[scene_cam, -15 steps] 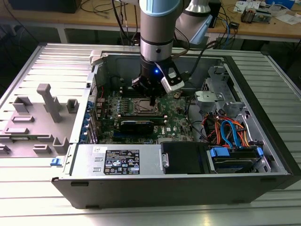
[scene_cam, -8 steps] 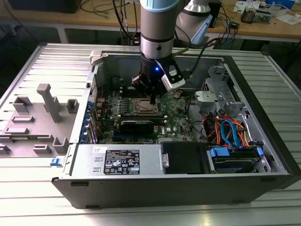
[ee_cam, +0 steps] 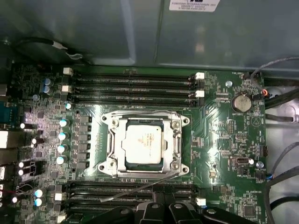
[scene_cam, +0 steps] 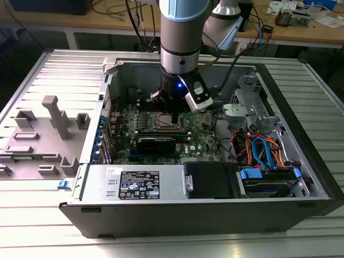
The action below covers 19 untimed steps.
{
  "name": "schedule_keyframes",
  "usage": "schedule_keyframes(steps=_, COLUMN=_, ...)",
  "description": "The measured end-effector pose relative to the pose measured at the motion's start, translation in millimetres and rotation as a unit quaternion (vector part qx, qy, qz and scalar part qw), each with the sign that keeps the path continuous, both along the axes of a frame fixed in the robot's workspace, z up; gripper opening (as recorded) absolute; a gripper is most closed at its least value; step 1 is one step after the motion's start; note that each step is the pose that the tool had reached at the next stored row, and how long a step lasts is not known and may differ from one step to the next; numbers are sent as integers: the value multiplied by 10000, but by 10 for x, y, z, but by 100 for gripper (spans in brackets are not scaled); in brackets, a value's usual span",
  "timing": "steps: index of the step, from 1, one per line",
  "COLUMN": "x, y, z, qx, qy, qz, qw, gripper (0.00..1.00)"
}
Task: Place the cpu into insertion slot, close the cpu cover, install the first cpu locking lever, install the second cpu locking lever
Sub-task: 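Install the second cpu locking lever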
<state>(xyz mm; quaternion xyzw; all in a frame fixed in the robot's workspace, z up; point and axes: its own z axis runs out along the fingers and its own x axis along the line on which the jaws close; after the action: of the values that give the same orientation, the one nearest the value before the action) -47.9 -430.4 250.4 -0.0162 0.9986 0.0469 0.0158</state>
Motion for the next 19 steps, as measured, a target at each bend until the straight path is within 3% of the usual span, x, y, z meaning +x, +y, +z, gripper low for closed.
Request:
schedule_keyframes(steps=1, x=-2, y=-21, z=0, qx=80, qy=0, qz=0, qw=10000, gripper=11)
schedule_keyframes(steps=2, x=-8, y=-36, z=0, qx=91, qy=0, qz=-1, qw=10000, gripper=11)
schedule_keyframes(steps=16, x=-217, y=-137, z=-32, qx=102, qy=6, qz=0, qw=9999, gripper=11)
schedule_keyframes(steps=19, x=-232, y=-139, z=-36, qx=102, qy=8, qz=0, qw=9999, gripper=11)
